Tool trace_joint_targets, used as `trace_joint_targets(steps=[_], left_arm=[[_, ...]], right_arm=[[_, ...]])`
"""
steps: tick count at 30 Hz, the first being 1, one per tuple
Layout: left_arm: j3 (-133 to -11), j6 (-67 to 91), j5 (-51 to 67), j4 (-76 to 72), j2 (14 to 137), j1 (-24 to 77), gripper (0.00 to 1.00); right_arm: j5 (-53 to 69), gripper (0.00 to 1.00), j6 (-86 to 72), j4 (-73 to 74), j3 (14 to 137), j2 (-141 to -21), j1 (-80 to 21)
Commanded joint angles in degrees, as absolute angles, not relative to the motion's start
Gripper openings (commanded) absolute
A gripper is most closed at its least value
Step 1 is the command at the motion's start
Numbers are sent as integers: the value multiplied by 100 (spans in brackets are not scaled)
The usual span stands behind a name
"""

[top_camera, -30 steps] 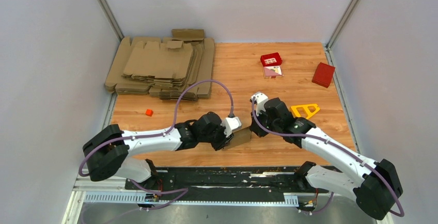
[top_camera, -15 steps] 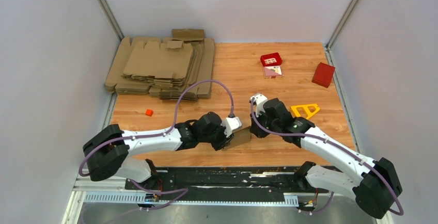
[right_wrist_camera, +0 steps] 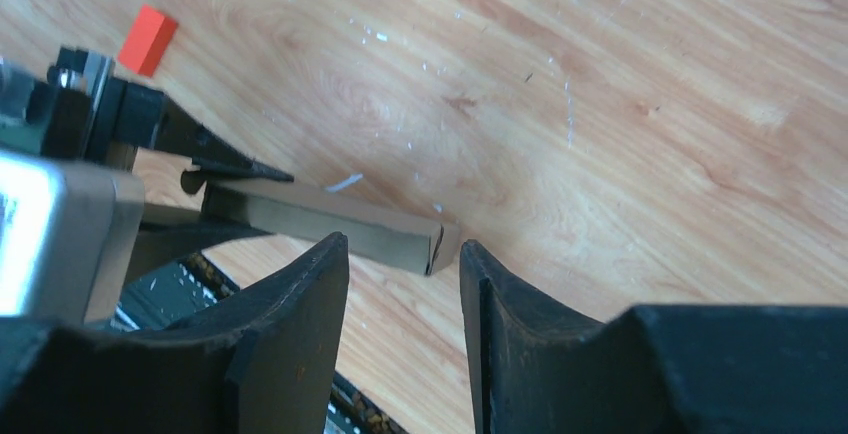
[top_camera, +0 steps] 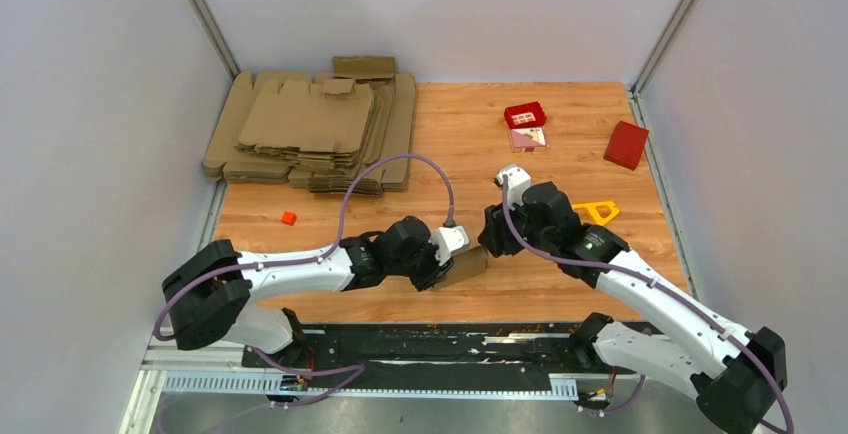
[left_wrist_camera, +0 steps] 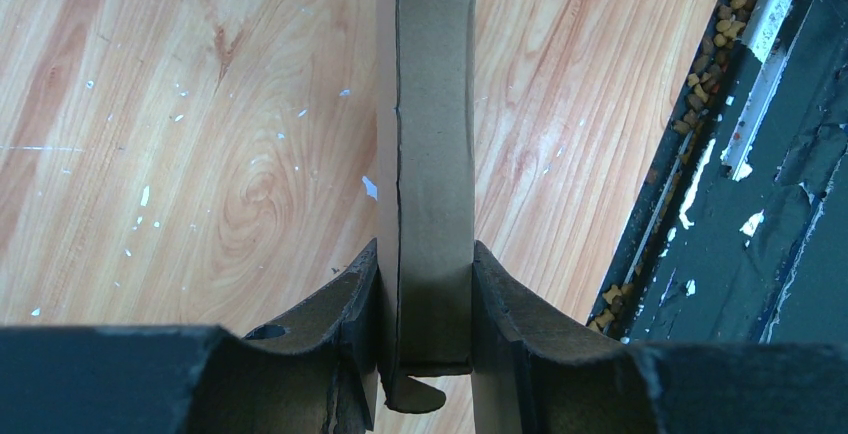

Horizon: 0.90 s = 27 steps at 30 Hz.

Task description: Fold the paper box

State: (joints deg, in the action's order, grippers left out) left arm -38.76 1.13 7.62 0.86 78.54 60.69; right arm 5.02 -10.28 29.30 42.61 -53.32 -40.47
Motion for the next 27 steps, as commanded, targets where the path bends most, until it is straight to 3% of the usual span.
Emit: trace_joint_targets(steps=[1,5,11,14,27], left_arm=[[-4009,35,673,197,7902,6091,19],[-4021,40,661,209,7930,6108,19],[-4025,35,643,218,7945,6111,19],[-4041,37,641,237,7958,6125,19],[-4100,53,549,324,8044,6127,18]], right_arm=[[237,46,-1238,2324,4509,-5658,-4086],[238,45,-1321,2068,4531,-6151,-4078],[417,34,-1436,1921,4336,-6473,-4075],[536,28,-1494,1908,4078,-6327,-4075],[379,21,-1825,1437,2921,-5466,-4072]])
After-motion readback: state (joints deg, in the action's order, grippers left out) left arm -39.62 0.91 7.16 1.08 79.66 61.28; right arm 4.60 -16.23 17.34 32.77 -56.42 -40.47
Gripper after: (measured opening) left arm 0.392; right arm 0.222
